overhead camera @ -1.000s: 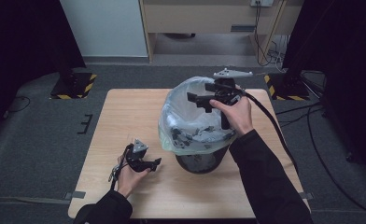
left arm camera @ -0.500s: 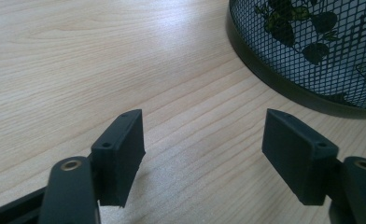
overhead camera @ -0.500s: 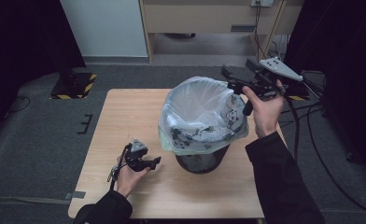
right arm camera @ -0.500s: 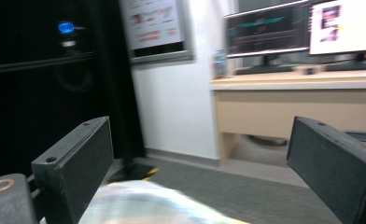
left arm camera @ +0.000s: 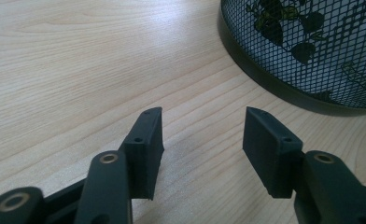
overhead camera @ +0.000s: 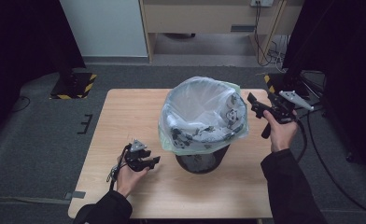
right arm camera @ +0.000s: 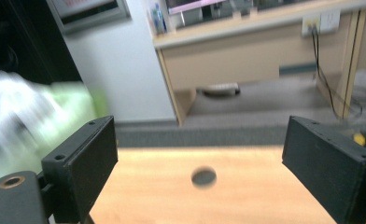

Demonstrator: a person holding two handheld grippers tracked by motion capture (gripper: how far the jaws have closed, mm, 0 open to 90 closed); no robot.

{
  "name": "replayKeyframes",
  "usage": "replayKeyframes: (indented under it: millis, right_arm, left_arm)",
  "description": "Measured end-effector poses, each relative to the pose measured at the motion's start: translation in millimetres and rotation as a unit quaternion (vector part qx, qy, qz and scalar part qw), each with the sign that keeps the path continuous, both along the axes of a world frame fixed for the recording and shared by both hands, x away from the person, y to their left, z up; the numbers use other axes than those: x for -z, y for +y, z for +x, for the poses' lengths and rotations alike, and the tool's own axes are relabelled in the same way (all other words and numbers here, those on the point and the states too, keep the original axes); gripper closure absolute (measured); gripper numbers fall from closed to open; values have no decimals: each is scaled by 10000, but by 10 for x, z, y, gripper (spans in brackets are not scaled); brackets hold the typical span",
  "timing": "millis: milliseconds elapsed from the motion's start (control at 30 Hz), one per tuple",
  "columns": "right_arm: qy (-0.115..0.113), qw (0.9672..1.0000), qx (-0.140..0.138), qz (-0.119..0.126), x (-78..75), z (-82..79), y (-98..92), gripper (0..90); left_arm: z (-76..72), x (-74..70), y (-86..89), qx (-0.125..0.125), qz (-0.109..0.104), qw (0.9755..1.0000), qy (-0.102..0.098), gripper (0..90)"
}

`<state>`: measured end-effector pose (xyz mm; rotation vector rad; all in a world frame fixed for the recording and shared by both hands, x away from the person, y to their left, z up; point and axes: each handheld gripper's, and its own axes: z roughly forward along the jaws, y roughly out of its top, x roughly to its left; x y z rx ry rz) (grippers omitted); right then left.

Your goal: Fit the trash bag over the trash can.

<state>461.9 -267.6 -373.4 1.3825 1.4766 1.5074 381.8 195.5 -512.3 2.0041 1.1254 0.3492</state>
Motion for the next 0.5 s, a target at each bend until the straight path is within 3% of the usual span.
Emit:
replayKeyframes:
  millis: [233,367,500]
  right_arm:
    - [613,9978,-242,-70,523,-118,-83,105]
    - [993,9933,-544,-249,859,-270,-133,110]
    - [1470,9857,-717,-399,1175,-378,-227,115]
  left_arm:
    - [-4,-10,12,-20,15,10000,-25,472]
    - [1,-16,36,-48,8,10000,-57,456]
    - [27,-12,109,-179,-48,9998,-42,424]
